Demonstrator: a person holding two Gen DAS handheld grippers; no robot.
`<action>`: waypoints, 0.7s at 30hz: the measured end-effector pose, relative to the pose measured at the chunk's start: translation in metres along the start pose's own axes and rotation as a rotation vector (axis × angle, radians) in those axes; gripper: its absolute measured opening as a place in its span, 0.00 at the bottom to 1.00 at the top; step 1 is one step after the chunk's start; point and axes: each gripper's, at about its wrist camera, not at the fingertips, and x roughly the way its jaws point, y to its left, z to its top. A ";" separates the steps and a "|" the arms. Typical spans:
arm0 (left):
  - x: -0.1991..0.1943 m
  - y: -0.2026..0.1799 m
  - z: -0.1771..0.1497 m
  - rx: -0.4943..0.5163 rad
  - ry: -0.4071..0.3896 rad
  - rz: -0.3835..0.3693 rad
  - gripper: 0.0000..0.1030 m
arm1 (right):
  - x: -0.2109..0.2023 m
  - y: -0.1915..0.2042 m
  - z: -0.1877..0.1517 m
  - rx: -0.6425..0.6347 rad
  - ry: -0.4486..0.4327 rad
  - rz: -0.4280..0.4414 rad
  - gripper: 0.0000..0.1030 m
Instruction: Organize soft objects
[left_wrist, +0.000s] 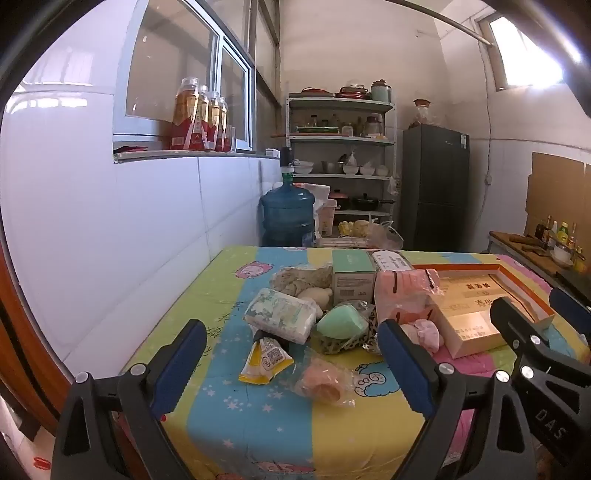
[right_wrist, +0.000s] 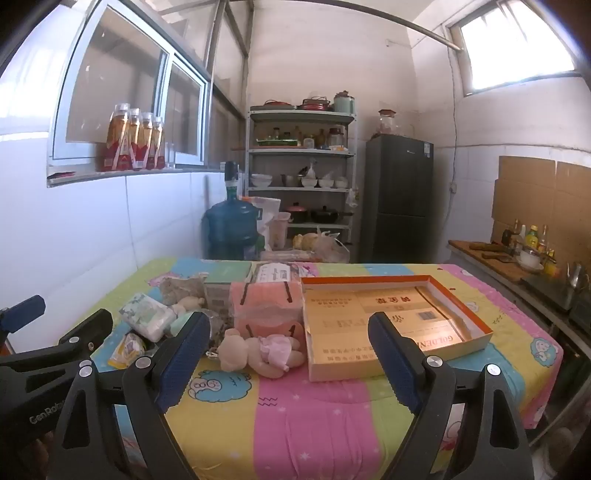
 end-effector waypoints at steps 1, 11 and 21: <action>0.000 0.001 0.000 0.002 0.001 0.002 0.92 | 0.000 0.000 0.000 -0.004 0.002 0.000 0.86; -0.003 -0.004 0.000 0.023 -0.013 -0.005 0.91 | -0.001 0.002 0.006 -0.004 -0.007 -0.007 0.86; -0.004 -0.003 0.000 0.021 -0.011 -0.005 0.91 | -0.003 0.000 0.002 0.001 -0.009 -0.004 0.86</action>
